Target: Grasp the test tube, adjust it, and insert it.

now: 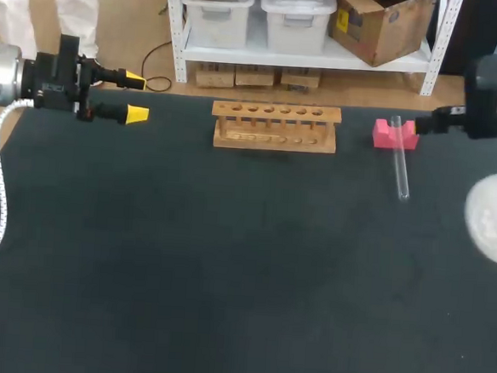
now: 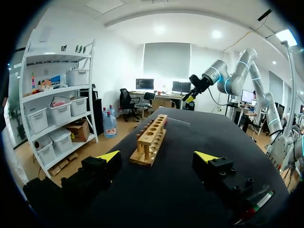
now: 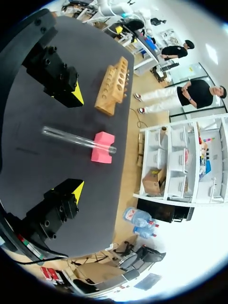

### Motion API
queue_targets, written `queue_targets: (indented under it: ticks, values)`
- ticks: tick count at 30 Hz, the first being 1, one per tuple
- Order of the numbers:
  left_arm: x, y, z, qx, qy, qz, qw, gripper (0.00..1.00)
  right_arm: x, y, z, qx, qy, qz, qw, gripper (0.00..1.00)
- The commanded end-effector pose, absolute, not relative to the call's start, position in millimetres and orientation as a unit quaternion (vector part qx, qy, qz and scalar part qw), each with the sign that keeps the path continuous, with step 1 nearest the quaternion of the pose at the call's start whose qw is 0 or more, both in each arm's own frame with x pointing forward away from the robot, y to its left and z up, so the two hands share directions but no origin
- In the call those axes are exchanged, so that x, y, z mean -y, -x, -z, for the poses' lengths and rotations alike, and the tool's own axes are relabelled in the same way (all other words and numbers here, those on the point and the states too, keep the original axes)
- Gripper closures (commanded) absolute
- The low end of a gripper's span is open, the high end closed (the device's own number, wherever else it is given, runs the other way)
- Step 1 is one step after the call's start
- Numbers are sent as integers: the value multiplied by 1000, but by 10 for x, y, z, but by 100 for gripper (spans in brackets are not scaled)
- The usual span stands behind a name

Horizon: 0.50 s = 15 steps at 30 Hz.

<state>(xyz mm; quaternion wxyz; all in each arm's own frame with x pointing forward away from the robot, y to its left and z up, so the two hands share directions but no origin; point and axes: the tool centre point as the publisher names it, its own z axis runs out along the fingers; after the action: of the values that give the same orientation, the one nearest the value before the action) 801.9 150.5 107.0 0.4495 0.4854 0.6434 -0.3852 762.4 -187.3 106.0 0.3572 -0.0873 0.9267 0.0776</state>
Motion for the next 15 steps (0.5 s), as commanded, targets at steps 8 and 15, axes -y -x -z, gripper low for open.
queue_targets:
  ticks: [8,15]
  values:
    - [-1508,-8016,-1061,-642,-485,385,451,0,1682,-7876,-737,-917,24,82,389,0]
    - [-1508,-8016,-1061,-642,-485,385,451,0,1663,-7843,-616,-912,25,81,401,0]
